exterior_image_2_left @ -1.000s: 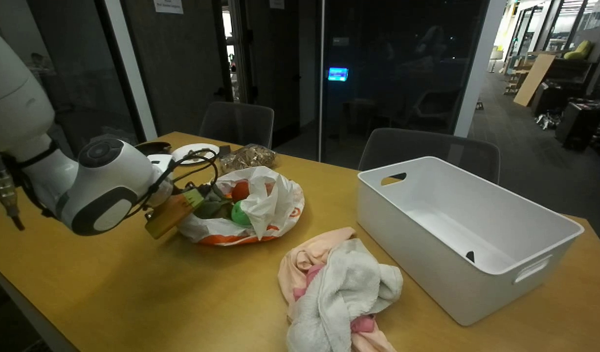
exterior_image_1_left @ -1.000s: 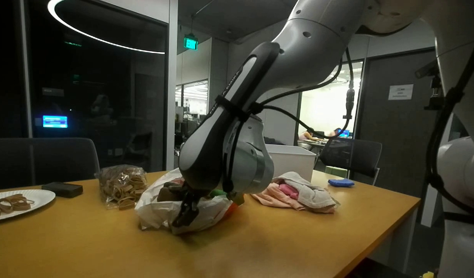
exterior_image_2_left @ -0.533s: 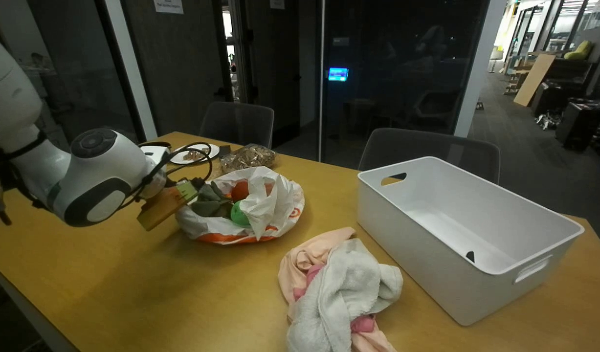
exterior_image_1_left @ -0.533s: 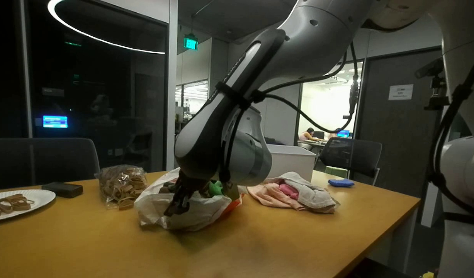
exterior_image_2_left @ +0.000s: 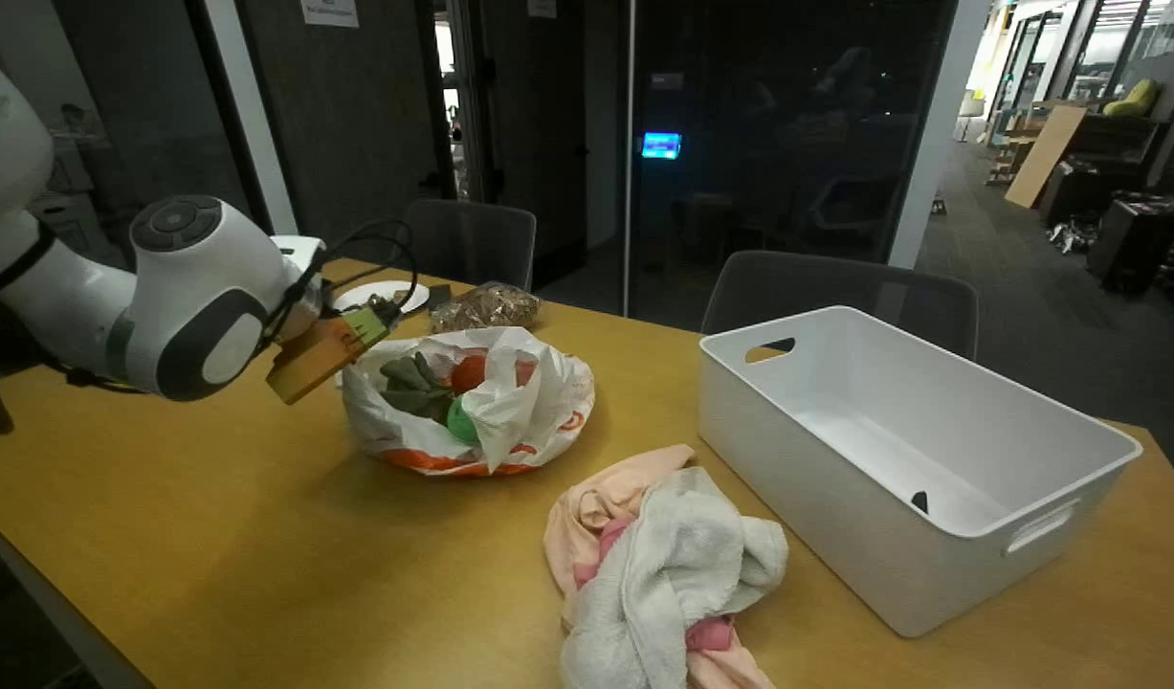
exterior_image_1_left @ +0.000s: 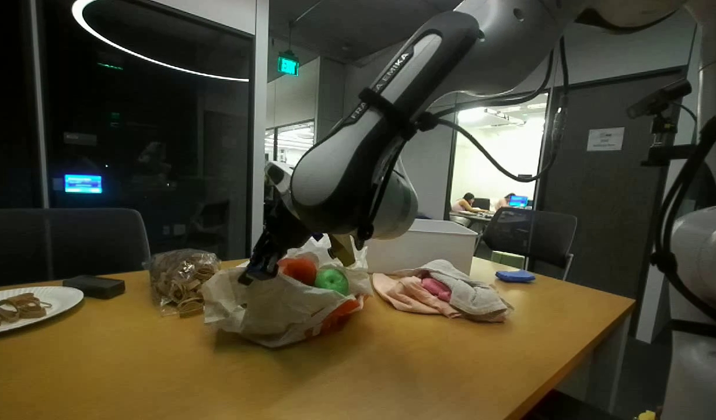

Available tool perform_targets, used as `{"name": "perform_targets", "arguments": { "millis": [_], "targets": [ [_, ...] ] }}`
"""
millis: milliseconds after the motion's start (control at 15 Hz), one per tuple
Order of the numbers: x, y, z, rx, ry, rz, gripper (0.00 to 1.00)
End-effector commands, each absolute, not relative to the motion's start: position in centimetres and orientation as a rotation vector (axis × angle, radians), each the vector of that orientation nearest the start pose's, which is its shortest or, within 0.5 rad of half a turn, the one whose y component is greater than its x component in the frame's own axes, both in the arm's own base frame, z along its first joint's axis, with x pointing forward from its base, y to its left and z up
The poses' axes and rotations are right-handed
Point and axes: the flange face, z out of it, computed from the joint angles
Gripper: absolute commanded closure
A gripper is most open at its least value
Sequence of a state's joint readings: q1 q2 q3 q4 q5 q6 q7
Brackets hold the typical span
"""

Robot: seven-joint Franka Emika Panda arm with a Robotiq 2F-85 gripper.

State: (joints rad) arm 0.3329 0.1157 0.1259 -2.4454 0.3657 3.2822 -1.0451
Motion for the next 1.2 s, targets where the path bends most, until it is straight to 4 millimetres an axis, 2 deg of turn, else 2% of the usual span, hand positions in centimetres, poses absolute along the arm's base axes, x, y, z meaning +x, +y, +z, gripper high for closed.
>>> {"name": "perform_targets", "arguments": {
  "millis": [0,133,333,400,600,733,1000,1067,1133],
  "targets": [
    [49.3,20.1,38.2,-2.558,-1.615,-1.244,0.91],
    [49.5,20.1,40.5,-2.541,-1.625,-1.311,0.91],
    [49.7,19.3,41.3,-2.586,-1.593,-1.273,0.91],
    [49.7,17.9,41.2,-2.623,-1.585,-1.215,0.70],
    [50.1,14.8,42.6,-2.712,-1.621,-1.122,0.51],
    [50.3,13.3,44.3,-2.748,-1.725,-1.086,0.35],
    [50.0,12.5,47.1,-2.821,-1.959,-0.995,0.05],
    [49.7,12.5,47.0,-2.839,-2.016,-0.938,0.00],
    [49.5,12.7,47.0,-2.846,-2.062,-0.889,0.00]
  ]
}}
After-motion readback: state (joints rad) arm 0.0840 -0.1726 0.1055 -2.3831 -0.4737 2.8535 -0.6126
